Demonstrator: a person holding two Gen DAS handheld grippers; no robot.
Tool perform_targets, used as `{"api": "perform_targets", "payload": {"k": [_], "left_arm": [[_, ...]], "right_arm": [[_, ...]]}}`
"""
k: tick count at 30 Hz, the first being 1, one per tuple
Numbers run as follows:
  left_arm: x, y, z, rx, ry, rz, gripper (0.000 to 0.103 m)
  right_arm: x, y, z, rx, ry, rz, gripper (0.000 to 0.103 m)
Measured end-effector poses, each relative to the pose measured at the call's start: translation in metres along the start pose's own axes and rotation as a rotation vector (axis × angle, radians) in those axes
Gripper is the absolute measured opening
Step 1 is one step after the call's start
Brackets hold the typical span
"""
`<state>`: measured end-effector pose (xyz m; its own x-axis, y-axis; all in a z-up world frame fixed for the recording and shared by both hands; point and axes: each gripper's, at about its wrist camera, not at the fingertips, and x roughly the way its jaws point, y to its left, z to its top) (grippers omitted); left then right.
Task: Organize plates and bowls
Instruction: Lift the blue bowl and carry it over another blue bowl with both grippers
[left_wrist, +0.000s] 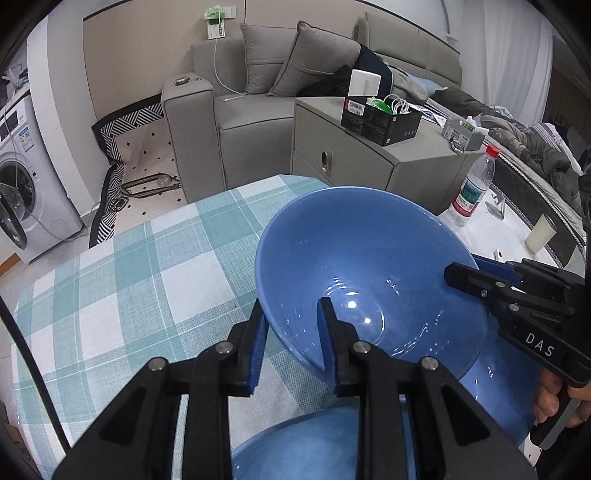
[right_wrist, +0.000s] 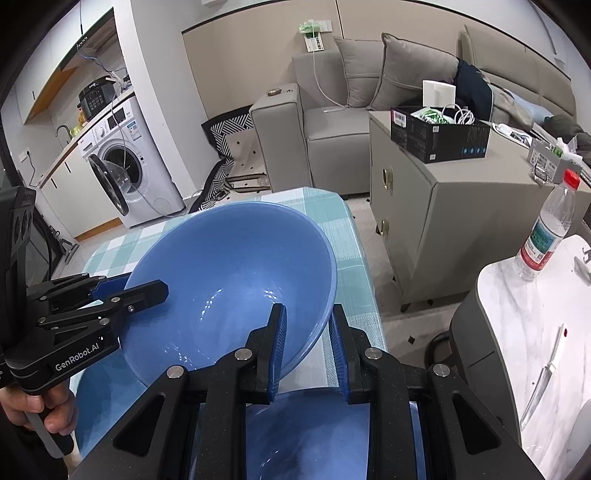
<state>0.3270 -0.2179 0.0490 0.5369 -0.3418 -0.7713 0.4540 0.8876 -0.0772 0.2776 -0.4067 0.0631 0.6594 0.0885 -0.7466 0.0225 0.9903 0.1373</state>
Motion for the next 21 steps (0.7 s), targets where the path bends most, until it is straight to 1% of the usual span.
{"api": "perform_targets", "payload": {"k": [11, 21], "left_arm": [[-0.022, -0.003, 0.0, -0.002, -0.042, -0.002, 0.025], [-0.05, -0.006, -0.006, 0.004, -0.087, 0.009, 0.025]], "right_arm": [[-0.031, 0.009, 0.0, -0.02, -0.07, -0.007, 0.024], [-0.066, 0.022, -0.004, -0.032, -0.128, 0.001, 0.024]]}}
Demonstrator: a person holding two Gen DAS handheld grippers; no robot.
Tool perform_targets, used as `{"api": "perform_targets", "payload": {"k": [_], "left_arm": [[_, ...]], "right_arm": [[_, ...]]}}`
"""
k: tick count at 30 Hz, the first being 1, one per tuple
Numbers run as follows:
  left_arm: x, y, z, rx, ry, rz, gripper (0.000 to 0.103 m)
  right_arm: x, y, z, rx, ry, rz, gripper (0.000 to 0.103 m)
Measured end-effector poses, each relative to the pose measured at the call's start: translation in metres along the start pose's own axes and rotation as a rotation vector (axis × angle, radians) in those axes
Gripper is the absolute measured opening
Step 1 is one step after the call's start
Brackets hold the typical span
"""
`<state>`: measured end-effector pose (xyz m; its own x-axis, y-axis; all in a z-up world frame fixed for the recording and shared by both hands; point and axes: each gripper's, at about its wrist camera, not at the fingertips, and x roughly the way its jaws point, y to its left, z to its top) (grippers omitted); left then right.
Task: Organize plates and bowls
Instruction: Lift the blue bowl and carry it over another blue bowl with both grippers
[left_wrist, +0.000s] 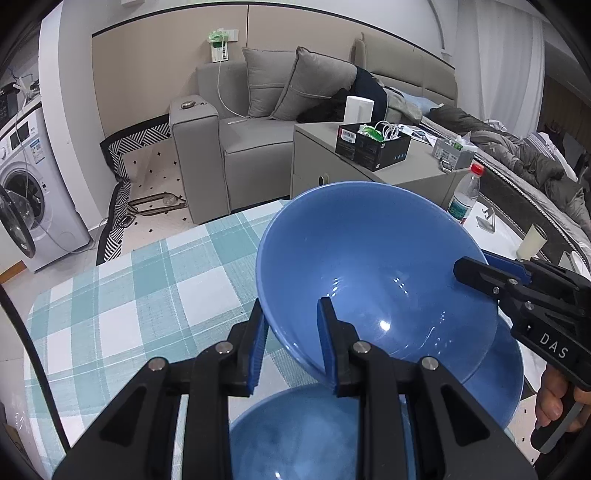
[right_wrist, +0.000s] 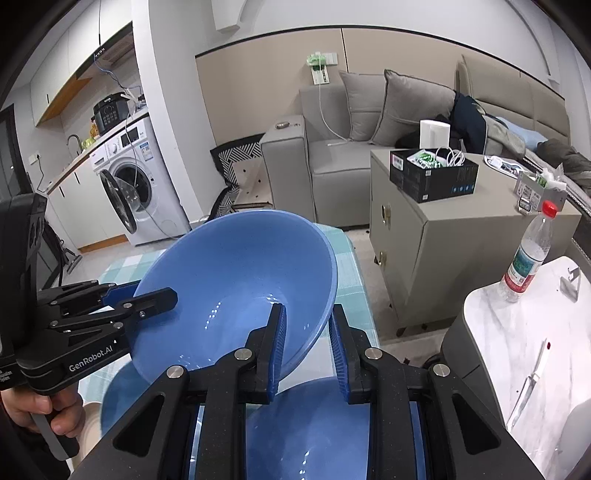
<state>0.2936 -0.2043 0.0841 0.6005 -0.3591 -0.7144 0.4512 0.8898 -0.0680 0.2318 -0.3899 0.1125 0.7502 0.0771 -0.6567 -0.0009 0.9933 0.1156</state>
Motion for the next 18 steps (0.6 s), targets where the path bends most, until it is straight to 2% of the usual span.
{"api": "perform_targets", "payload": {"k": [18], "left_arm": [[-0.055, 0.006, -0.027, -0.012, -0.064, 0.019, 0.025]], "right_arm": [[-0.059, 0.04, -0.019, -0.037, -0.092, 0.019, 0.024]]}}
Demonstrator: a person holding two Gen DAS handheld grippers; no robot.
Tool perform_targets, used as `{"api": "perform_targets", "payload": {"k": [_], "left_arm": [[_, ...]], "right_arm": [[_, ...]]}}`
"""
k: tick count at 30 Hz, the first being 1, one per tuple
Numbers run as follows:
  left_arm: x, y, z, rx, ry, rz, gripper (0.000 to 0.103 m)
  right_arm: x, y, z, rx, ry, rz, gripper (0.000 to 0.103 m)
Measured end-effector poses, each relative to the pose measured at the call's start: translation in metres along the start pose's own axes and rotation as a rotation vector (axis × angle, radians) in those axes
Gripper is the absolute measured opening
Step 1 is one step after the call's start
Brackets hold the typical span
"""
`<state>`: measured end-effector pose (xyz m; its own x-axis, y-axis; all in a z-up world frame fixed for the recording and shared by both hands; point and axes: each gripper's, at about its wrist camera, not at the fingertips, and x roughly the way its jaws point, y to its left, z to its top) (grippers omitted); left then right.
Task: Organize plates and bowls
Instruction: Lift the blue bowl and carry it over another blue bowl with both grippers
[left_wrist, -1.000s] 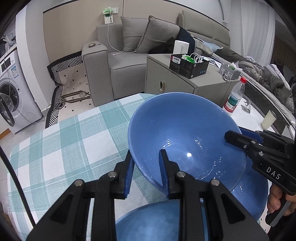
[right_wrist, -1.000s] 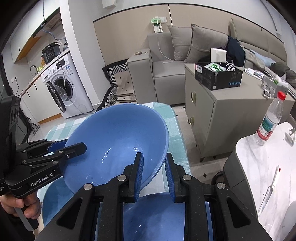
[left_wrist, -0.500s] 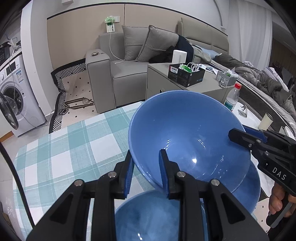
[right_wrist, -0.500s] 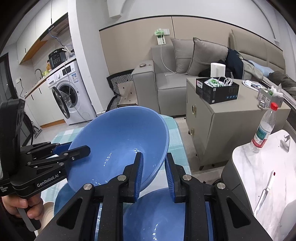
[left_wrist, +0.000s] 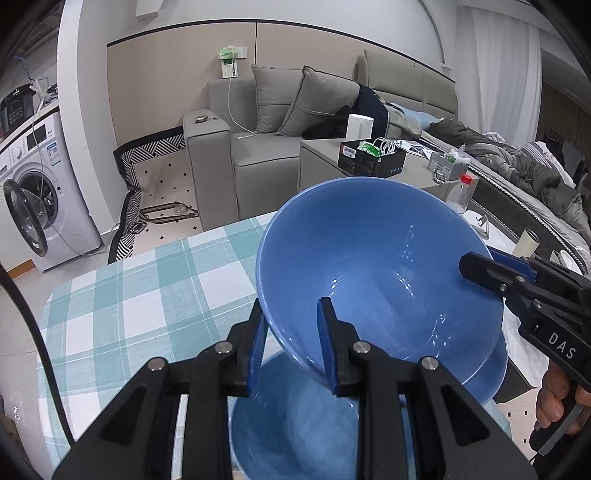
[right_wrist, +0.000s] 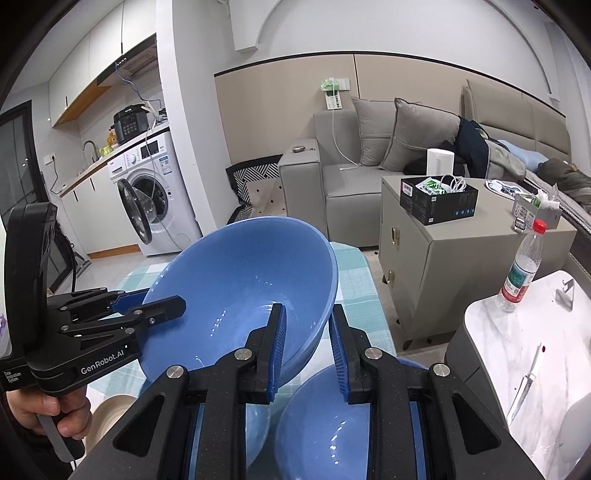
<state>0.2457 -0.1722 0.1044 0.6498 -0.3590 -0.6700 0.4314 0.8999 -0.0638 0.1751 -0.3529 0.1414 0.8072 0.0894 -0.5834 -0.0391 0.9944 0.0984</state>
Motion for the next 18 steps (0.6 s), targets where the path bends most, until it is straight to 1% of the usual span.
{"api": "perform_targets", "payload": {"k": [18], "left_arm": [[-0.04, 0.01, -0.033, -0.011, -0.031, 0.036, 0.025]], "right_arm": [[-0.038, 0.038, -0.028, -0.007, -0.04, 0.042, 0.024]]}}
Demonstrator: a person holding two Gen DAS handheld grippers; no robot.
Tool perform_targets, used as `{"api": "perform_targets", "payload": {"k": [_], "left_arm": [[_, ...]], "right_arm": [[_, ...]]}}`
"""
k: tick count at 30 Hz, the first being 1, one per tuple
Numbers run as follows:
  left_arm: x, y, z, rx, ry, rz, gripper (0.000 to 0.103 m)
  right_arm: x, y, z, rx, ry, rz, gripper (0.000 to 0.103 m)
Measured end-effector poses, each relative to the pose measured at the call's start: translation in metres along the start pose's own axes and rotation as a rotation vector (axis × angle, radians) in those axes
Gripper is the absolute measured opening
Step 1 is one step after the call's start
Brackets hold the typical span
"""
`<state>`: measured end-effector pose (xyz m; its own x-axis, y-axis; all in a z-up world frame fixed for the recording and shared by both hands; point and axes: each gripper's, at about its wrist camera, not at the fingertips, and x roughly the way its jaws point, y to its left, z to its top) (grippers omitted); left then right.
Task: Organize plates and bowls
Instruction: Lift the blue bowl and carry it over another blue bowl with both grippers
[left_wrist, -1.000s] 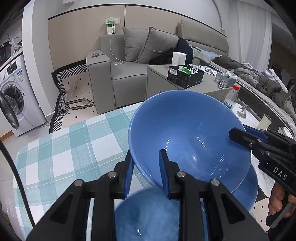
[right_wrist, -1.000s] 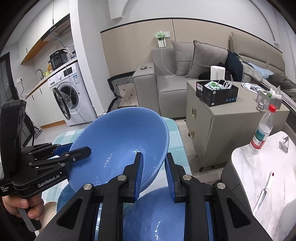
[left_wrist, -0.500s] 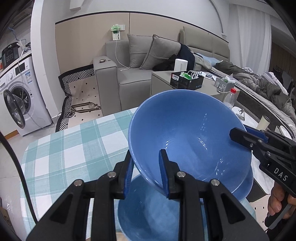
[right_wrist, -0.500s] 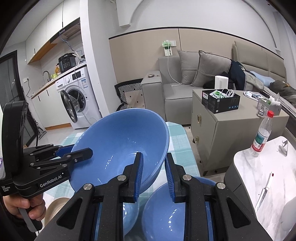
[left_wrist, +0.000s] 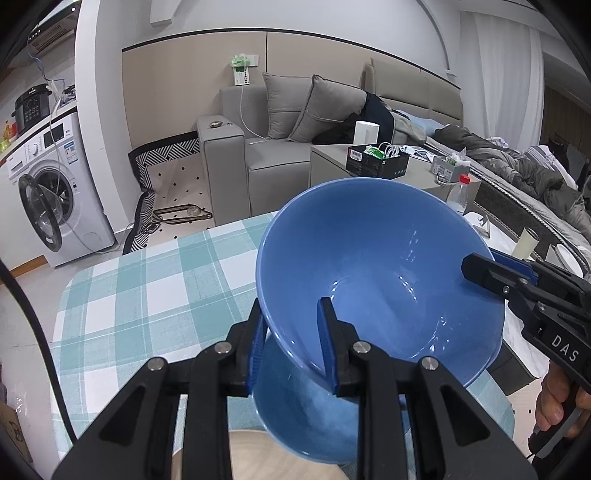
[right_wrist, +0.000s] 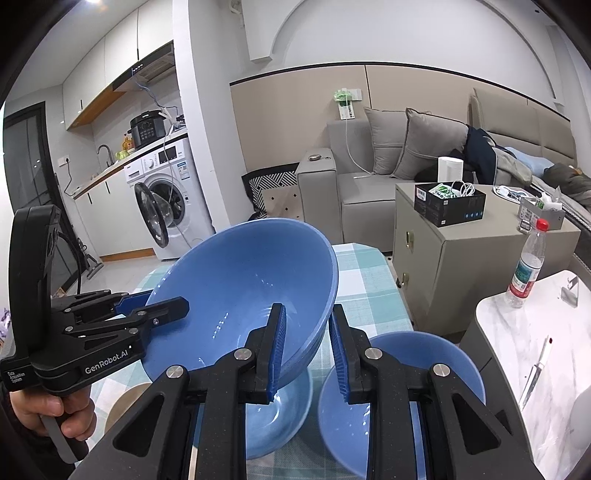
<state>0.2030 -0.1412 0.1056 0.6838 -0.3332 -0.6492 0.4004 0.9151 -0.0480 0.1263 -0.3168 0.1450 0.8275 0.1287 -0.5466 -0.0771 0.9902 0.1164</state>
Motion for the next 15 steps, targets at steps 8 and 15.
{"api": "perform_targets", "payload": {"k": [8, 15], "left_arm": [[-0.013, 0.003, -0.016, -0.007, -0.004, 0.025, 0.025], [-0.014, 0.004, -0.026, -0.011, 0.008, 0.038, 0.025]], "right_arm": [[-0.006, 0.009, -0.015, 0.005, 0.001, 0.024, 0.024], [-0.007, 0.016, -0.027, 0.0, 0.006, 0.027, 0.024]]}}
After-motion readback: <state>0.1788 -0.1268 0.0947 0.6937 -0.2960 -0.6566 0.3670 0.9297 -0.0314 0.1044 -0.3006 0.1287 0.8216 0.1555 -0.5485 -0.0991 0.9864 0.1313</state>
